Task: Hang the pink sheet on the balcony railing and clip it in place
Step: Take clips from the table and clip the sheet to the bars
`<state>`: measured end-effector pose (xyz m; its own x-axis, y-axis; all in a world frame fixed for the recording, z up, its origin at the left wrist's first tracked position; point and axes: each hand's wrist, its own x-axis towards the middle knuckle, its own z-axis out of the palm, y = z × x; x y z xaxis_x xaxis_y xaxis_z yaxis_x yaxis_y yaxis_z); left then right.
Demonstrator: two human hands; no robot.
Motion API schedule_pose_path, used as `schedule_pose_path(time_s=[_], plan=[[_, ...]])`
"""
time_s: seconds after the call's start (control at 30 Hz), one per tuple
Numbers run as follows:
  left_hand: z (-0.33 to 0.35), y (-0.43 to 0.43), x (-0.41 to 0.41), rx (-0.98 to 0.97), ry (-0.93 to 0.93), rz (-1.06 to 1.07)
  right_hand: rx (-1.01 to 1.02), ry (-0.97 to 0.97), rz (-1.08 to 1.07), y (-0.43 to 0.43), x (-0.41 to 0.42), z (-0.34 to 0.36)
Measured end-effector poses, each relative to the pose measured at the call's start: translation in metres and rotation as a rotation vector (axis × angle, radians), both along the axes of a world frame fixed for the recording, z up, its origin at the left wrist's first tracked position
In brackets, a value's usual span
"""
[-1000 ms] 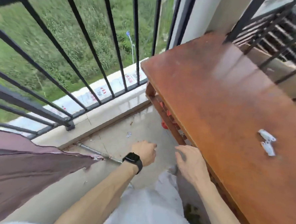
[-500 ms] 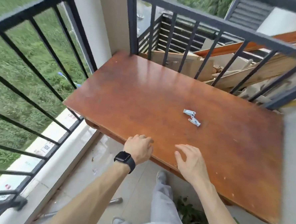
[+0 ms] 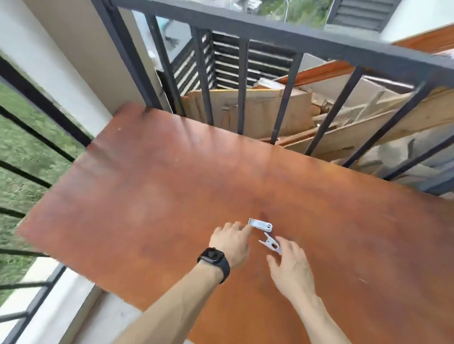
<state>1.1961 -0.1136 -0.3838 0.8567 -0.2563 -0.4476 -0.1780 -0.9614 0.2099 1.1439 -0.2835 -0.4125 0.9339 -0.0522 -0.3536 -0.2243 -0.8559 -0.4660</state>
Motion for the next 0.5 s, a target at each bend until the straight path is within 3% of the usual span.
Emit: schedule_pose_path(time_s=[0.27,0.37,0.5], plan=[[-0.044,-0.034,0.032,0.046,-0.061,0.035,-0.096,-0.099,0.044,-0.016,0.015,-0.035],[-0.035,-0.016,0.018,0.005,0.002,0.129,0.029,-0.003,0.025,-0.018,0.006,-0.022],[-0.013,0.029,-0.033,-0.195,0.053,0.406,0.276,0.145,-0.046,-0.003,-0.013,0.015]])
